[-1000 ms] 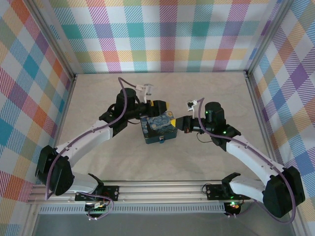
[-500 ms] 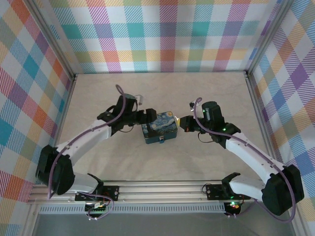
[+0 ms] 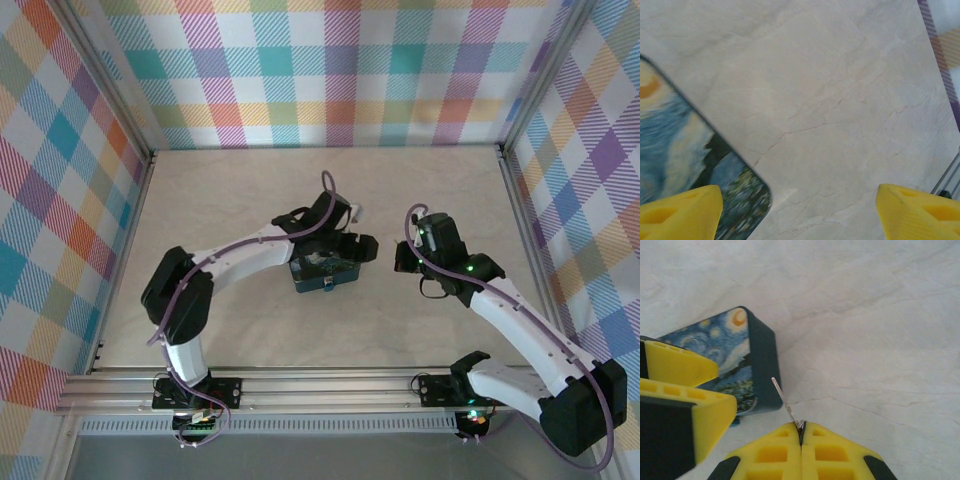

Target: Unlock the padlock with the key

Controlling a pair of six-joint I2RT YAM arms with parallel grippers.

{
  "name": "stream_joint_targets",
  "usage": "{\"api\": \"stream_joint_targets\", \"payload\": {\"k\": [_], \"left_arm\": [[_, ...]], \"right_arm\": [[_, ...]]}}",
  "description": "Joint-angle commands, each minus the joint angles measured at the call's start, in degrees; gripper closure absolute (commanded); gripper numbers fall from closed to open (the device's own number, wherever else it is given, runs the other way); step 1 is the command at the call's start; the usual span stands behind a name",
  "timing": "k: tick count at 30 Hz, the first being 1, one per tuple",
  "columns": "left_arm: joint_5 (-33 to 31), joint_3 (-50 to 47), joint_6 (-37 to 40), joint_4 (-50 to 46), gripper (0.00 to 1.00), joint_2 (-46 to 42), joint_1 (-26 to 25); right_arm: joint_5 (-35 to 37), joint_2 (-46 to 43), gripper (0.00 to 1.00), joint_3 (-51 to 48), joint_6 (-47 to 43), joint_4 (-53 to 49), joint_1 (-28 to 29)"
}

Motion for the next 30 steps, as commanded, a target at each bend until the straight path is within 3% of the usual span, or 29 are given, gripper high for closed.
{"api": "stream_joint_targets", "payload": {"k": [1, 12, 22, 27, 30], "left_arm": [[0.1, 3.3, 2.4, -4.0, 0.2, 2.5, -1.3], [-1.0, -1.9, 3.7, -7.9, 0.22, 0.4, -1.6], [-2.3, -11.3, 4.0, -9.1, 0.22, -9.6, 1.2], [-2.7, -12.9, 3.6, -8.8, 0.19, -14.4, 3.8], [-7.0, -13.1, 3.0, -10.2, 0.17, -16.6, 5.8]], "right_arm": [[3.6, -0.9, 1.0, 1.6, 0.7, -3.4, 0.1], [3.0, 0.4, 1.0, 2.6, -0.2, -4.3, 0.0], [-16.2, 5.9, 1.0, 1.4, -2.5, 7.5, 0.0], [-18.4, 9.7, 1.0, 3.2, -2.2, 7.7, 0.3], [-18.4, 9.8, 1.0, 2.9, -1.9, 8.1, 0.3]]}}
